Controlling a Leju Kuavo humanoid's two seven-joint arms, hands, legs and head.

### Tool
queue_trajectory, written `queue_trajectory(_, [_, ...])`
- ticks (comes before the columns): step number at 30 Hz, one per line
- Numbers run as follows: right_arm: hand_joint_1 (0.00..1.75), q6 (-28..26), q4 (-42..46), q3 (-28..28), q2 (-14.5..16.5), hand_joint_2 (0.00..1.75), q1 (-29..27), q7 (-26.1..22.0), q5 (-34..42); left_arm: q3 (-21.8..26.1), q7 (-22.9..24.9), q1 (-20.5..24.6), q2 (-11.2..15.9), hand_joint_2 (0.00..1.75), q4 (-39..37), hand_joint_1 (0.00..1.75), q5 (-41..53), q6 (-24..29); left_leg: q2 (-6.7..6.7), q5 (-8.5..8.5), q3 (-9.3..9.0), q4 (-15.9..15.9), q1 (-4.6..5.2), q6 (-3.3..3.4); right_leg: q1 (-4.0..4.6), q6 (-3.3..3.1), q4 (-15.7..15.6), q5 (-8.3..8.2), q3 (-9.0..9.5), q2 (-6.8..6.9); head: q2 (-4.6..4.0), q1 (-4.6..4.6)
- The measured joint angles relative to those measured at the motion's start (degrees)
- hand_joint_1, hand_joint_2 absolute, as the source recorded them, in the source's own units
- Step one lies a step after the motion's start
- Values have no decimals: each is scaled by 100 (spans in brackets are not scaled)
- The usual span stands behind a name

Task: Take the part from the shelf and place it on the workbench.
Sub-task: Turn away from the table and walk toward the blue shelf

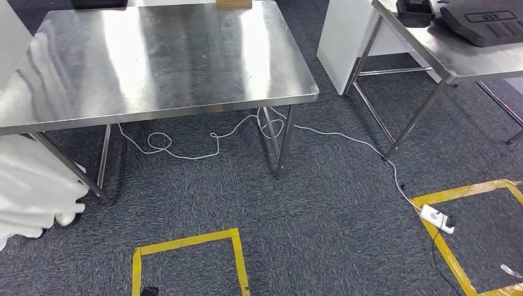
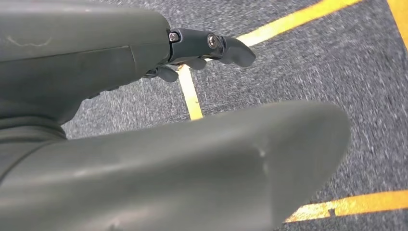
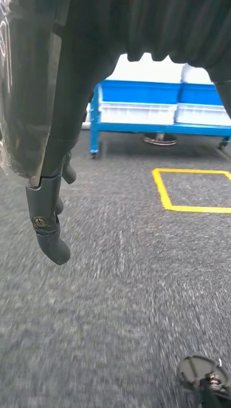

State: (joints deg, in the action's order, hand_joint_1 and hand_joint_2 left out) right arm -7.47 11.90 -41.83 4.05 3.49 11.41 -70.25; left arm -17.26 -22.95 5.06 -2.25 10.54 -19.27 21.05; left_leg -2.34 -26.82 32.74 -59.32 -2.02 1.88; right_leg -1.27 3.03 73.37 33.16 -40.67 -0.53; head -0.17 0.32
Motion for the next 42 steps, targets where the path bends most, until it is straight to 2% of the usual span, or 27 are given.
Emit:
queue_trajectory(2, [0,0,0,-2,-7,175,-9,0,0,-1,0,3,-4,0,1,0,-1,0,-142,8,-4,0,10,-11,14,51,-694,-218,443,129,0,2])
queue_trajectory(4, [0,0,1,-3,-14,175,12,0,0,-2,0,3,-12,0,2,0,0,1,-263,6,-33,2,25,-52,75,-5,-1460,-425,877,443,0,-3])
queue_trajectory(6, [0,0,1,-4,-21,175,36,0,0,-3,3,6,-21,0,3,0,2,0,-392,-5,-83,20,26,-130,136,-113,-1689,-511,966,585,0,0])
queue_trajectory(7, [0,0,1,-5,-26,175,37,0,0,-4,5,12,-27,0,4,0,4,-1,-461,-3,-116,42,23,-175,147,-159,-1711,-542,959,529,0,11])
queue_trajectory(8, [0,0,1,-7,-33,175,27,0,0,-5,9,19,-33,0,5,0,5,-4,-476,-6,-140,45,11,-216,98,-215,-1748,-601,982,443,0,15])
queue_trajectory(9, [0,0,0,-8,-38,175,19,1,-1,-7,13,25,-36,0,7,0,6,-9,-390,-46,-143,9,0,-248,56,-263,-1788,-656,1009,365,0,8])
queue_trajectory(11, [0,2,-2,-9,-35,175,12,6,-9,-7,25,20,-24,0,7,0,3,-20,-41,-346,14,-403,-19,-283,-27,-355,-1848,-756,1055,218,0,-23])
queue_trajectory(12, [0,6,-3,-9,-29,175,13,9,-13,-7,31,8,-15,0,5,0,0,-26,121,-563,169,-760,-21,-293,-6,-380,-1848,-771,1041,146,0,-39])
queue_trajectory(14, [0,16,-4,-9,-15,175,6,11,-15,-5,38,-22,-4,0,2,0,-7,-36,239,-819,448,-1377,-19,-317,24,-401,-1837,-784,1022,-16,0,-47])
queue_trajectory(15, [0,20,-5,-10,-10,175,-2,13,-14,-5,37,-32,-1,0,1,0,-8,-40,254,-781,488,-1450,-21,-327,33,-400,-1823,-783,1018,-101,0,-49])
queue_trajectory(16, [0,21,-5,-11,-8,175,-10,14,-13,-5,36,-36,1,0,0,0,-9,-44,263,-626,418,-1290,-26,-331,35,-398,-1802,-781,1018,-185,0,-49])
queue_trajectory(17, [0,18,-5,-13,-7,175,-15,15,-11,-5,36,-37,3,0,0,0,-9,-47,298,-405,264,-954,-37,-331,33,-391,-1773,-775,1018,-269,0,-51])
queue_trajectory(19, [0,13,-5,-17,-3,175,-11,15,-11,-5,37,-36,11,0,-2,0,-9,-51,507,-127,-42,-277,-64,-309,55,-353,-1701,-750,979,-414,0,-47])
queue_trajectory(21, [0,11,-5,-22,-1,175,-2,14,-18,-5,40,-27,15,0,-3,0,-10,-52,619,-106,-129,-32,-40,-245,73,-275,-1664,-742,888,-515,0,-41])
queue_trajectory(23, [0,11,-5,-32,-13,175,-13,14,-26,-5,45,-15,9,0,0,0,-13,-52,503,-69,-118,7,0,-143,67,-181,-1661,-766,802,-593,0,-43])
queue_trajectory(24, [0,15,-7,-38,-20,175,-23,15,-28,-4,48,-10,4,0,2,0,-12,-54,445,-38,-123,42,4,-85,67,-152,-1610,-751,754,-547,0,-43])
queue_trajectory(26, [0,28,-10,-48,-35,175,-21,24,-26,-4,48,-6,-3,0,4,0,-8,-62,310,22,-135,109,-13,3,62,-153,-1199,-549,542,-296,0,-29])
queue_trajectory(28, [0,37,-12,-54,-39,175,-4,34,-16,-5,53,-8,-9,0,4,0,-3,-87,165,30,-126,120,-4,23,35,-161,-442,-211,142,-68,0,-10])
queue_trajectory(30, [0,37,-12,-62,-47,175,-6,37,-3,-7,68,-10,-18,0,4,0,1,-108,17,27,-111,119,-3,14,9,-94,-20,-77,-69,-15,0,3])
queue_trajectory(31, [0,37,-12,-68,-50,175,-12,37,1,-7,76,-10,-22,0,4,0,2,-109,-51,25,-107,119,-5,5,-5,-42,-124,-131,-1,9,0,4])
queue_trajectory(32, [0,36,-12,-74,-51,175,-18,37,4,-7,82,-9,-23,0,4,0,4,-112,-113,23,-109,119,-8,-9,-19,8,-455,-244,195,64,0,8])
queue_trajectory(34, [0,33,-12,-84,-51,175,-4,37,10,-8,86,-8,-25,0,4,0,9,-116,-237,6,-139,119,4,-74,-10,43,-1299,-481,680,345,0,12])
queue_trajectory(36, [0,32,-12,-90,-43,175,26,36,25,-11,90,-2,-20,0,5,0,18,-119,-358,-51,-199,122,29,-172,31,-13,-1705,-617,879,539,0,4])
queue_trajectory(38, [0,28,-12,-99,-37,175,26,36,45,-25,94,18,-21,0,9,0,36,-120,-476,-111,-273,141,24,-252,43,-96,-1727,-681,873,440,0,-11])
queue_trajectory(39, [0,26,-12,-107,-35,175,13,36,51,-34,96,28,-21,0,13,0,46,-121,-452,-164,-291,104,6,-280,4,-146,-1749,-710,901,364,0,-24])
queue_trajectory(40, [0,23,-12,-114,-33,175,3,37,55,-42,98,33,-19,0,15,0,55,-121,-340,-272,-263,-25,-10,-300,-35,-210,-1770,-745,926,291,0,-37])
queue_trajectory(42, [0,19,-12,-128,-23,175,-6,41,57,-51,104,22,-10,0,14,0,61,-121,22,-673,-31,-637,-30,-317,-93,-324,-1794,-797,956,156,0,-73])
